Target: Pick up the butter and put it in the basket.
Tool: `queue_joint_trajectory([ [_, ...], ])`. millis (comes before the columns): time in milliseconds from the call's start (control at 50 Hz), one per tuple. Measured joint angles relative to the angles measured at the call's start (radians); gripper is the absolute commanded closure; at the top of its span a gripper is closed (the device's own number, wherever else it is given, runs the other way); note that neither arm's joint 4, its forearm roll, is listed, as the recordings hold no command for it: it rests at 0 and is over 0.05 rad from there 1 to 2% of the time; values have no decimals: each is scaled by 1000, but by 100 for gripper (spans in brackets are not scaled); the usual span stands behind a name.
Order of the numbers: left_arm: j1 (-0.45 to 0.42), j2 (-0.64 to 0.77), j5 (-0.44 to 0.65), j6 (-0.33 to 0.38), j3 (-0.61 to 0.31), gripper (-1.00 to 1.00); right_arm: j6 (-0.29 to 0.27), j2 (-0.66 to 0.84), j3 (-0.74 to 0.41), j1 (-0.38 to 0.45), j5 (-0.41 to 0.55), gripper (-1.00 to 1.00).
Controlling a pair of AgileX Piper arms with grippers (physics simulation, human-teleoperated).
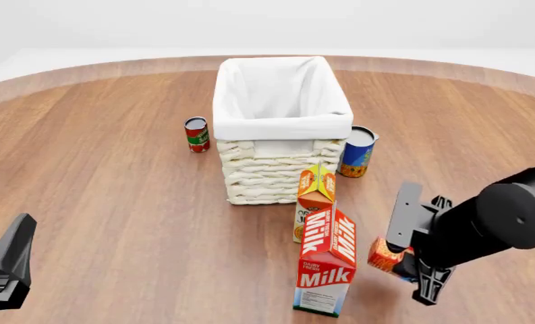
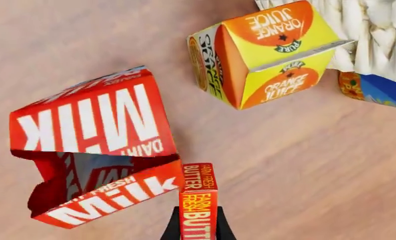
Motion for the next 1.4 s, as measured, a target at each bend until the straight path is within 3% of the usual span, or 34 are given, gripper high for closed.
queue_joint_trajectory([
  [340,0,0,0,0,0,-100,27,-141,-166,3,192,100],
  [860,0,0,0,0,0,-100,281,-116,-564,120,251,100],
  [1400,0,0,0,0,0,-100,481,29,-991,134,323,100],
])
